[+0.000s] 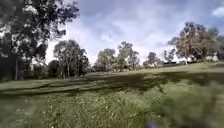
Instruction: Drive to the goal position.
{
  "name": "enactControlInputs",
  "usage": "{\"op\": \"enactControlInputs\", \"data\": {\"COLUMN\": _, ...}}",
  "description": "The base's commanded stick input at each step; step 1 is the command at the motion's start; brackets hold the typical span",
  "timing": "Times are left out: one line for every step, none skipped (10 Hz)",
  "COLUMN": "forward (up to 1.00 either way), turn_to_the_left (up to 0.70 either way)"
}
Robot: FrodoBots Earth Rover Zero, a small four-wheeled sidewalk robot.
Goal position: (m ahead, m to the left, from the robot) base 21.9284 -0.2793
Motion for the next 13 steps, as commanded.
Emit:
{"op": "enactControlInputs", "data": {"forward": 0.7, "turn_to_the_left": 0.02}}
{"op": "enactControlInputs", "data": {"forward": 0.7, "turn_to_the_left": 0.02}}
{"op": "enactControlInputs", "data": {"forward": 0.7, "turn_to_the_left": 0.02}}
{"op": "enactControlInputs", "data": {"forward": 0.7, "turn_to_the_left": 0.02}}
{"op": "enactControlInputs", "data": {"forward": 0.7, "turn_to_the_left": 0.02}}
{"op": "enactControlInputs", "data": {"forward": 0.7, "turn_to_the_left": 0.02}}
{"op": "enactControlInputs", "data": {"forward": 0.7, "turn_to_the_left": 0.02}}
{"op": "enactControlInputs", "data": {"forward": 0.7, "turn_to_the_left": 0.02}}
{"op": "enactControlInputs", "data": {"forward": 0.7, "turn_to_the_left": 0.02}}
{"op": "enactControlInputs", "data": {"forward": 0.7, "turn_to_the_left": 0.02}}
{"op": "enactControlInputs", "data": {"forward": 0.7, "turn_to_the_left": 0.02}}
{"op": "enactControlInputs", "data": {"forward": 0.7, "turn_to_the_left": 0.02}}
{"op": "enactControlInputs", "data": {"forward": 0.7, "turn_to_the_left": 0.02}}
